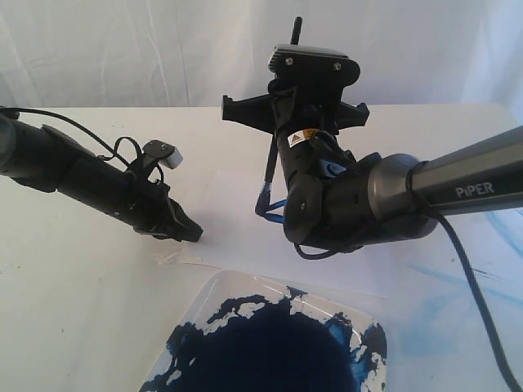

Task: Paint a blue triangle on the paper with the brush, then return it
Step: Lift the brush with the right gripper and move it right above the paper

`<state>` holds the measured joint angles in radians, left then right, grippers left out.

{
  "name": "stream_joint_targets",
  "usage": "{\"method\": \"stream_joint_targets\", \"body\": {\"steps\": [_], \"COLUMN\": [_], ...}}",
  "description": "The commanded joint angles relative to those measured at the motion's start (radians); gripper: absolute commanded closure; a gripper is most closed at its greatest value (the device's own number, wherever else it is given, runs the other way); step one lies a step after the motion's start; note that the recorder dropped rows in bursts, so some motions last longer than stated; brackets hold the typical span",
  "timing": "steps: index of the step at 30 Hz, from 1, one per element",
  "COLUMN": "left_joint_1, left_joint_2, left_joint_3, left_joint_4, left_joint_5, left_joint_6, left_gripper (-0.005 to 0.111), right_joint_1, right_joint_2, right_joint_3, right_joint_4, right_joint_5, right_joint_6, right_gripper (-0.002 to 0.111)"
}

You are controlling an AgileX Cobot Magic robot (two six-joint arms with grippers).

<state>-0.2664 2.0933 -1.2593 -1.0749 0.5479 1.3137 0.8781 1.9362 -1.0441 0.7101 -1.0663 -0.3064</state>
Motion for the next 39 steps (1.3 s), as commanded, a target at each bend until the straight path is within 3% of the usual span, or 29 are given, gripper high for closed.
{"method": "stream_joint_targets", "body": {"steps": [1,30,39], "left_joint_1": [-0.003,-0.003,-0.003], "left_joint_2": [-0.006,-0.006,-0.006], "left_joint_3": [0.008,0.008,0.008], "left_joint_4": [-0.001,-0.001,-0.001], "left_joint_5": [0.001,-0.003,-0.003], "left_joint_6": [0.002,0.002,0.002], "left_gripper": [0.107,0.107,0.107], "right_joint_1": [-0.002,-0.002,-0.002], "right_joint_2": [-0.001,-0.072,-0.171], "right_joint_3": [-0.006,0.000,0.051], "right_joint_4": [0.010,0.112,0.240], "right_joint_5": [-0.010,0.011,0.002], "right_joint_6": [0.004,-0.060,-0.206], "right_gripper": [0.108,0.108,0.108]}}
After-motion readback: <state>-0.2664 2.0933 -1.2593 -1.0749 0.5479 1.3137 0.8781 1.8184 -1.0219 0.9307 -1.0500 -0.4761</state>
